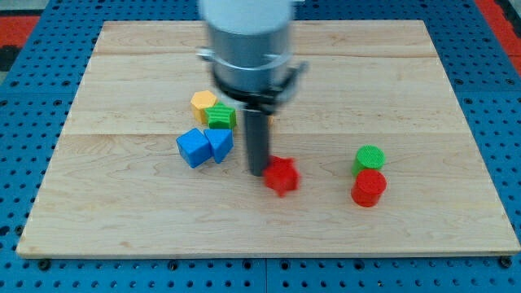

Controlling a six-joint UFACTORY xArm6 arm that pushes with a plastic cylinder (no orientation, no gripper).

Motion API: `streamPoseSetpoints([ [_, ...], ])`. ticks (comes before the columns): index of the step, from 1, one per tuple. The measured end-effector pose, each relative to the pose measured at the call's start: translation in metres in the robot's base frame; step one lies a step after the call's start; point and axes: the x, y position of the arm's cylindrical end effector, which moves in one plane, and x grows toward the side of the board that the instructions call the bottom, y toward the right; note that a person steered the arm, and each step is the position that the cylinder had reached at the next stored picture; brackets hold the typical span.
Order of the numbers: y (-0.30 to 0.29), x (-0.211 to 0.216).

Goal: Slide the green circle a bit down

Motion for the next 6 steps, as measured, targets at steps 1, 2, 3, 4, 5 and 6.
streamPoseSetpoints([
  [1,0.069,0.012],
  [2,0.097,0.015],
  [3,0.096,0.015],
  [4,0.059,-0.003],
  [5,0.077,-0.037],
  [6,0.114,-0.034],
])
